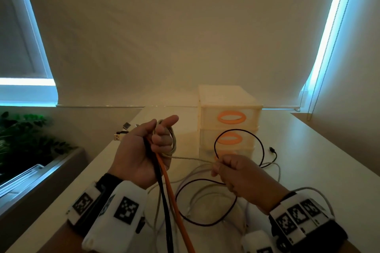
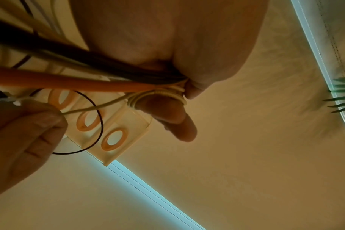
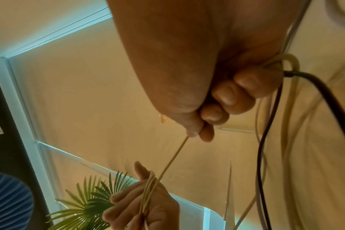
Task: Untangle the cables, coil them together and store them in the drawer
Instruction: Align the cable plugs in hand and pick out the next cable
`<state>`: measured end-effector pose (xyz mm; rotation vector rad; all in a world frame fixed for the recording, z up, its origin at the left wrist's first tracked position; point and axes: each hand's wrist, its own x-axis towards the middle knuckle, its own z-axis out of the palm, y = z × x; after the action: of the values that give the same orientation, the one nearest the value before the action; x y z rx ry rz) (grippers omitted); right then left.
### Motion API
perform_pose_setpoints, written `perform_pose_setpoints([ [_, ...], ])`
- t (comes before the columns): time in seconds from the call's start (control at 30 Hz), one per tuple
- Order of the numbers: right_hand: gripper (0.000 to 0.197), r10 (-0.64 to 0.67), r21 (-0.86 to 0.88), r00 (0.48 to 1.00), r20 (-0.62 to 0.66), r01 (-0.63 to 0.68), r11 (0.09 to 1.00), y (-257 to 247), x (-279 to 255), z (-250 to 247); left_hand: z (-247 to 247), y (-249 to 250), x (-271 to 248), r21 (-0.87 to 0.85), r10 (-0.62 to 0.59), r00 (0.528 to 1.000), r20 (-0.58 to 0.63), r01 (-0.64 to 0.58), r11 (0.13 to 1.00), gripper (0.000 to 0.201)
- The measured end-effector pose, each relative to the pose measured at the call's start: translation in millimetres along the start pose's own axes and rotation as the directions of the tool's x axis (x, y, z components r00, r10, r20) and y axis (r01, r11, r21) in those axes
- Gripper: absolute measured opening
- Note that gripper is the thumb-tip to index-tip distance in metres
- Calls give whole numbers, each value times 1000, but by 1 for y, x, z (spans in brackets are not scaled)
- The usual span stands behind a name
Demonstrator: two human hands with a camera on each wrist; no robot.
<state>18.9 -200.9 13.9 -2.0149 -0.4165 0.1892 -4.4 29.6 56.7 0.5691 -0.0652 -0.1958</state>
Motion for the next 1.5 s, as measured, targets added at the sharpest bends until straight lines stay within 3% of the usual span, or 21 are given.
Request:
perform_pose_setpoints([
  [0.07,25,-29,23,996,-85,31,999,0,0,-1,-1,1,-1,18,-49,994,97,48,999,42],
  [0.13,25,-44,67,987,-156,55,996,-1,2,-2,2,-1,-5,148,-115,978,177,89,985,46],
  [0.27,24,-66,192,976,-206,106,976,-9,1,-1,15,-25,-13,599,-231,970,72,143,788,48],
  [0.33,24,-113,181,969,-222,155,971,-16,-4,0,18,-35,-15,714,-319,947,17,212,668,51],
  [0.4,24,-166,156,958,-236,206,966,-22,-9,2,19,-40,-16,739,-371,928,-38,276,615,52],
  [0.47,24,-208,125,949,-236,242,962,-27,-12,1,21,-43,-14,689,-329,941,-85,294,663,52],
  [0.53,24,-228,101,955,-188,250,963,-31,-16,3,20,-46,-10,584,-200,970,-142,245,774,50],
  [0.6,25,-267,24,961,-77,269,963,-32,-20,9,19,-46,-5,492,-82,977,-199,172,854,46],
  [0.7,24,-282,26,957,67,281,959,-28,-21,22,19,-45,-1,330,-55,983,-176,112,937,49],
  [0.83,24,-258,102,961,103,248,963,-23,-17,25,21,-40,0,82,-15,992,-127,26,996,50],
  [0.93,30,-178,30,970,164,175,984,-18,-15,21,15,-33,1,-31,24,991,-129,-28,999,47],
  [1.13,31,-125,-7,987,101,126,992,-14,-11,15,8,-30,0,31,-17,996,-85,20,999,45],
  [1.37,28,-69,32,998,7,69,997,-7,-5,8,15,-21,-7,108,44,998,54,-49,993,44],
  [1.5,25,-36,26,986,-160,41,999,1,2,-2,19,-25,-12,357,-18,992,123,-27,934,47],
])
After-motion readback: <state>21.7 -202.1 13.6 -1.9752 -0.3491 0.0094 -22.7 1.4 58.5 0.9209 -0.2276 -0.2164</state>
